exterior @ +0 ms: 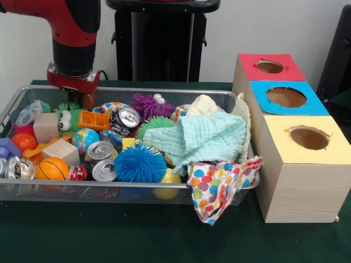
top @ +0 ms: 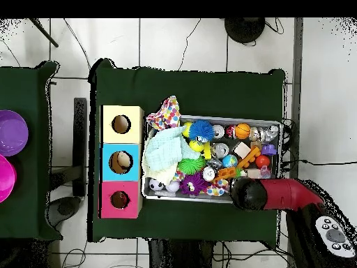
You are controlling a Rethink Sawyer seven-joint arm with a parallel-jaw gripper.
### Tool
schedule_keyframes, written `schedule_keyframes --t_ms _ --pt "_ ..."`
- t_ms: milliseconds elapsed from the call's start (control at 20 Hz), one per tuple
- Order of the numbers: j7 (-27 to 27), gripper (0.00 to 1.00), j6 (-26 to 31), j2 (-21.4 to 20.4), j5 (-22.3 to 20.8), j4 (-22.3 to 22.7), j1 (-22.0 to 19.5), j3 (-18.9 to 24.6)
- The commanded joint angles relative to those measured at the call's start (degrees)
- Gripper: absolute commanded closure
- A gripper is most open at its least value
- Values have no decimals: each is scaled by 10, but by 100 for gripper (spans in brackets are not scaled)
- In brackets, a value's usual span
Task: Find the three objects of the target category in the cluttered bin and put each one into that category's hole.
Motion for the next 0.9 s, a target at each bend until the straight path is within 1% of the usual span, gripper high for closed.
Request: schedule_keyframes --t_ms 50,100,250,400,500,650,700,800,900 --pt "33 100 -39 -32 -57 -21 45 -43" --pt "42 100 -43 -16 -52 -26 49 -41" --pt "63 100 -82 37 -41 -42 57 -33" --pt "58 100 -106 63 -28 -47 52 -22" --pt "48 100 -114 67 -21 -47 48 -16" --pt "71 100 -168 69 -31 -60 64 -34" --pt "68 100 -177 69 -30 -64 62 -32" --pt "50 100 -166 66 -16 -64 53 -18" --pt "39 100 -145 49 4 -57 47 -5"
